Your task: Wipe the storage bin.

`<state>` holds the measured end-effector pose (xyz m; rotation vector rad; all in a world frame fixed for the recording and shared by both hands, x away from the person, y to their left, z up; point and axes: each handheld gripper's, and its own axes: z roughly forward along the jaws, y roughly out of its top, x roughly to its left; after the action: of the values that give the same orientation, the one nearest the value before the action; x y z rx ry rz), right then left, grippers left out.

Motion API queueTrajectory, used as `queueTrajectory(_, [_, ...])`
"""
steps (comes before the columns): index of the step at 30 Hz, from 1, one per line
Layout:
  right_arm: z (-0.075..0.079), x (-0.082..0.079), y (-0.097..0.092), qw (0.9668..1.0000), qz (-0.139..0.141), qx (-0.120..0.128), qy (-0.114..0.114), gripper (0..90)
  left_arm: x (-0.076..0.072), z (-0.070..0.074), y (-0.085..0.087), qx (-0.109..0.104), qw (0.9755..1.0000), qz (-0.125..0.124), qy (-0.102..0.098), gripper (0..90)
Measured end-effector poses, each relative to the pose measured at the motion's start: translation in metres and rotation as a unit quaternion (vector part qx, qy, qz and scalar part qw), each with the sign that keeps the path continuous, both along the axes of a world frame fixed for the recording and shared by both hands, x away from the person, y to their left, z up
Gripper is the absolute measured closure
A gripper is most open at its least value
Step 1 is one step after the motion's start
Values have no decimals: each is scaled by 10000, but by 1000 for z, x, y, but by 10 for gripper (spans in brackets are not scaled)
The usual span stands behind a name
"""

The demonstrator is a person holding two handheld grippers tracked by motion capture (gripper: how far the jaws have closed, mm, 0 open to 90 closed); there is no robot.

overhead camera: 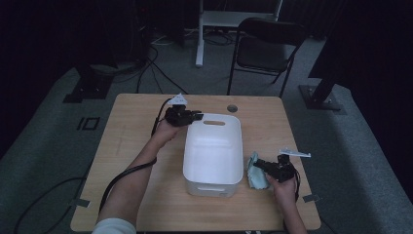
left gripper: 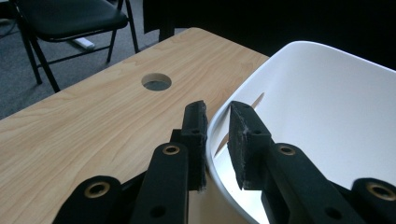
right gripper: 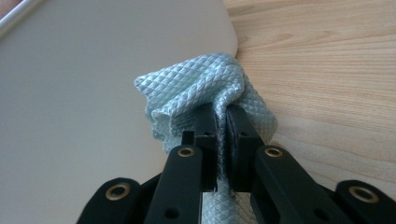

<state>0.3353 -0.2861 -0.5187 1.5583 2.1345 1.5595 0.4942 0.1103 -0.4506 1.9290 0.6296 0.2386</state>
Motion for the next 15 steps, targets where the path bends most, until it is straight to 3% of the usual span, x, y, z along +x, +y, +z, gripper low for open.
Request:
queueTrajectory(6, [0,0,1,10000,0,3,-6,846,-5,1,6,106,9998,160,-50,795])
queueTrajectory(15, [1,0,1,10000,-10,-7,-18,846,-14,1,26,95,9993,361,-59,824])
